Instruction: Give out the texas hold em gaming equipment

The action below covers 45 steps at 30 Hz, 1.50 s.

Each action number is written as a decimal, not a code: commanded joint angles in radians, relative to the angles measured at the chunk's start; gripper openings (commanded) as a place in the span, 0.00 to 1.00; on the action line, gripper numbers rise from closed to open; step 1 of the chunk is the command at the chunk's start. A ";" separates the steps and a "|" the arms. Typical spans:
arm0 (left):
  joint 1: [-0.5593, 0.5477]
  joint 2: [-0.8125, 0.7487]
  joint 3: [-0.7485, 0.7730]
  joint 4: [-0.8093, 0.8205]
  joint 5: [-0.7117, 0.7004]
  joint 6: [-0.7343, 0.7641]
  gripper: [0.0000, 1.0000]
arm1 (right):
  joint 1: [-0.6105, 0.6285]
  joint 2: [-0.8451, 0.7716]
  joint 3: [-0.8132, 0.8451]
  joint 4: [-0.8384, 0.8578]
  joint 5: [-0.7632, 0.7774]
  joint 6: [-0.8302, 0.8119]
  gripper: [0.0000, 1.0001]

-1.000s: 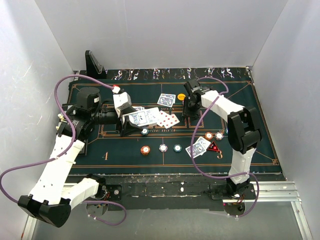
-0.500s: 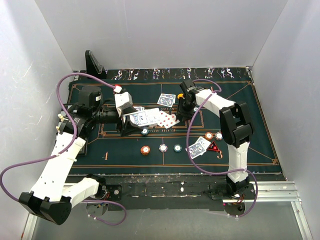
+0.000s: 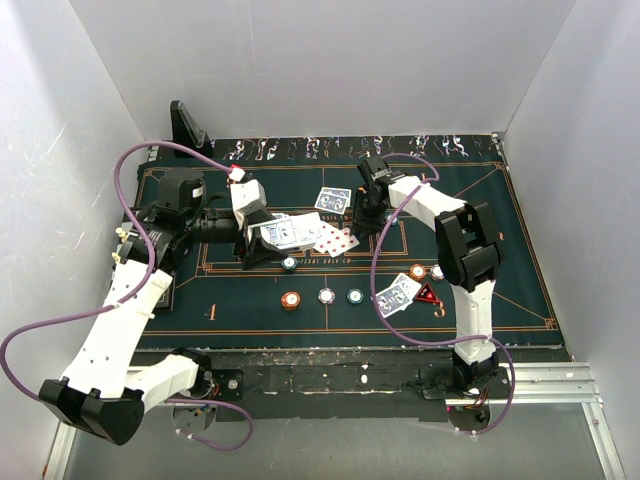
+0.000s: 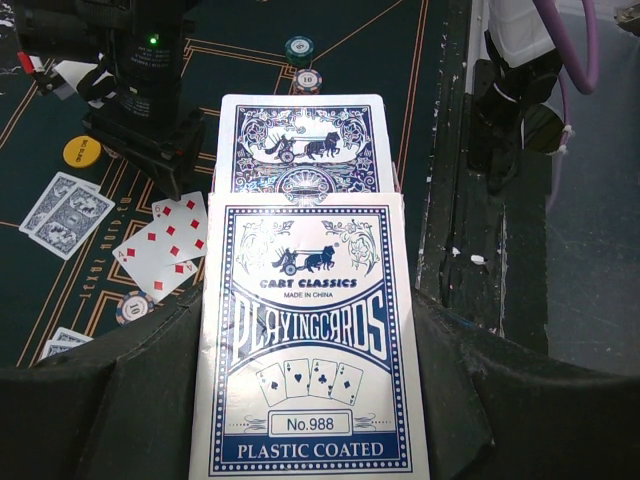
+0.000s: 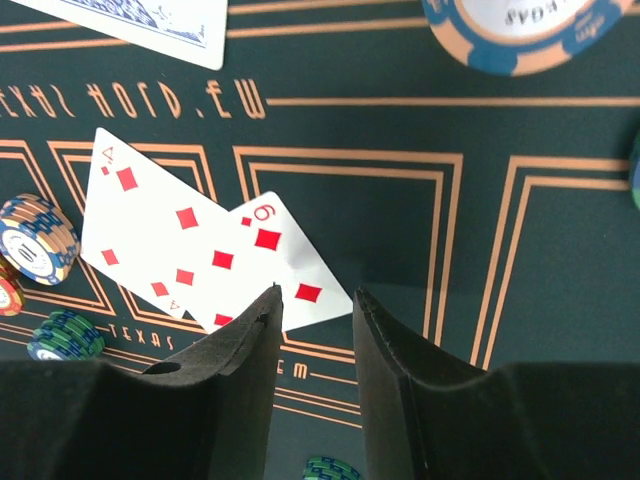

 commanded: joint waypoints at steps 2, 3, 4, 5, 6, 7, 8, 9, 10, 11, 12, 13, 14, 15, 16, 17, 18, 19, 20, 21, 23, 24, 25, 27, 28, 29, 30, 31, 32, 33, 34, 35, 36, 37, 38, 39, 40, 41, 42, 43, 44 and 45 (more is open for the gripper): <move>0.008 -0.004 0.031 0.029 0.027 0.001 0.11 | -0.006 0.033 0.055 0.040 -0.013 -0.027 0.41; 0.008 -0.004 0.026 0.032 0.027 -0.002 0.11 | -0.006 0.036 0.052 0.046 -0.019 -0.027 0.41; 0.008 -0.004 0.026 0.033 0.026 0.000 0.11 | -0.006 0.040 0.049 0.054 -0.022 -0.025 0.41; 0.008 -0.004 0.025 0.033 0.024 0.000 0.11 | -0.006 0.046 0.049 0.057 -0.027 -0.027 0.41; 0.008 -0.003 0.025 0.032 0.023 0.000 0.11 | -0.006 0.053 0.051 0.057 -0.029 -0.025 0.41; 0.008 -0.004 0.025 0.033 0.020 0.000 0.11 | -0.006 0.059 0.051 0.060 -0.033 -0.025 0.41; 0.009 -0.007 0.022 0.036 0.020 0.000 0.11 | -0.006 0.065 0.051 0.063 -0.035 -0.027 0.41; 0.008 -0.006 0.022 0.036 0.020 0.000 0.11 | -0.006 0.069 0.049 0.069 -0.039 -0.028 0.41; 0.011 -0.007 0.020 0.036 0.021 0.001 0.11 | -0.006 0.071 0.046 0.074 -0.044 -0.028 0.41; 0.011 -0.006 0.019 0.036 0.020 0.001 0.11 | -0.006 0.074 0.043 0.080 -0.052 -0.028 0.41; 0.012 -0.004 0.019 0.038 0.020 0.000 0.11 | -0.006 0.074 0.040 0.085 -0.059 -0.028 0.41; 0.012 -0.004 0.017 0.038 0.020 0.001 0.10 | -0.007 0.074 0.037 0.095 -0.070 -0.024 0.40; 0.014 -0.003 0.017 0.038 0.018 0.001 0.10 | -0.006 0.074 0.037 0.103 -0.081 -0.019 0.40; 0.015 0.000 0.016 0.039 0.020 0.003 0.10 | -0.006 0.073 0.037 0.112 -0.093 -0.014 0.40; 0.015 0.000 0.014 0.041 0.018 0.001 0.10 | -0.006 0.073 0.040 0.118 -0.102 -0.010 0.40; 0.017 -0.001 0.013 0.044 0.018 0.001 0.10 | -0.006 0.070 0.045 0.117 -0.108 -0.005 0.39; 0.017 0.000 0.010 0.045 0.016 0.000 0.10 | -0.004 0.066 0.046 0.124 -0.114 -0.002 0.39; 0.017 -0.001 0.008 0.048 0.016 -0.002 0.10 | -0.003 0.063 0.049 0.131 -0.118 -0.002 0.39; 0.018 -0.001 0.006 0.049 0.016 -0.003 0.10 | -0.003 0.063 0.054 0.131 -0.124 -0.002 0.38; 0.020 0.000 0.003 0.052 0.016 -0.003 0.11 | -0.001 0.063 0.058 0.131 -0.127 -0.001 0.38; 0.023 -0.001 -0.001 0.055 0.012 -0.008 0.10 | -0.001 0.066 0.065 0.132 -0.130 -0.002 0.38; 0.025 -0.004 -0.007 0.061 0.010 -0.011 0.10 | -0.001 0.068 0.063 0.134 -0.134 -0.002 0.37; 0.028 -0.007 -0.018 0.074 0.009 -0.023 0.10 | -0.001 0.070 0.058 0.143 -0.139 -0.002 0.37; 0.029 -0.012 -0.035 0.084 0.013 -0.029 0.10 | -0.001 0.074 0.052 0.154 -0.162 0.010 0.36; 0.031 -0.013 -0.036 0.084 0.016 -0.026 0.10 | -0.001 0.076 0.049 0.160 -0.173 0.015 0.36; 0.031 -0.010 -0.035 0.084 0.018 -0.020 0.10 | 0.000 0.074 0.043 0.170 -0.180 0.018 0.36; 0.034 -0.007 -0.032 0.085 0.016 -0.020 0.10 | 0.002 0.074 0.042 0.180 -0.191 0.018 0.36; 0.035 -0.004 -0.030 0.087 0.020 -0.020 0.10 | 0.003 0.073 0.045 0.181 -0.194 0.016 0.35; 0.037 0.002 -0.027 0.087 0.024 -0.023 0.10 | 0.005 0.070 0.054 0.177 -0.194 0.013 0.35; 0.037 0.008 -0.027 0.084 0.029 -0.026 0.10 | 0.005 0.063 0.063 0.171 -0.194 0.012 0.35; 0.037 0.008 -0.030 0.087 0.032 -0.029 0.10 | 0.005 0.054 0.071 0.161 -0.188 0.006 0.35; 0.037 0.005 -0.036 0.090 0.030 -0.031 0.10 | 0.005 0.036 0.075 0.157 -0.176 0.004 0.35; 0.037 -0.001 -0.043 0.093 0.030 -0.034 0.10 | 0.003 0.016 0.077 0.152 -0.161 0.003 0.36; 0.037 -0.009 -0.050 0.102 0.027 -0.034 0.10 | 0.003 -0.010 0.083 0.146 -0.150 -0.001 0.38; 0.037 -0.010 -0.056 0.105 0.024 -0.038 0.10 | 0.002 -0.033 0.091 0.134 -0.141 -0.004 0.41; 0.037 -0.012 -0.058 0.108 0.026 -0.038 0.10 | 0.002 -0.071 0.100 0.113 -0.142 -0.011 0.45; 0.037 -0.009 -0.061 0.105 0.023 -0.037 0.10 | 0.002 -0.103 0.107 0.097 -0.154 -0.019 0.48; 0.037 -0.007 -0.060 0.107 0.024 -0.035 0.10 | 0.002 -0.131 0.121 0.073 -0.168 -0.019 0.53; 0.037 -0.007 -0.064 0.107 0.024 -0.035 0.10 | 0.002 -0.169 0.127 0.044 -0.185 -0.022 0.56; 0.037 -0.006 -0.069 0.111 0.023 -0.034 0.10 | 0.002 -0.205 0.121 0.025 -0.205 -0.019 0.59; 0.037 -0.006 -0.075 0.114 0.023 -0.034 0.10 | 0.002 -0.254 0.108 0.017 -0.226 -0.016 0.62; 0.037 -0.007 -0.079 0.127 0.018 -0.038 0.10 | 0.002 -0.309 0.080 0.019 -0.243 -0.007 0.67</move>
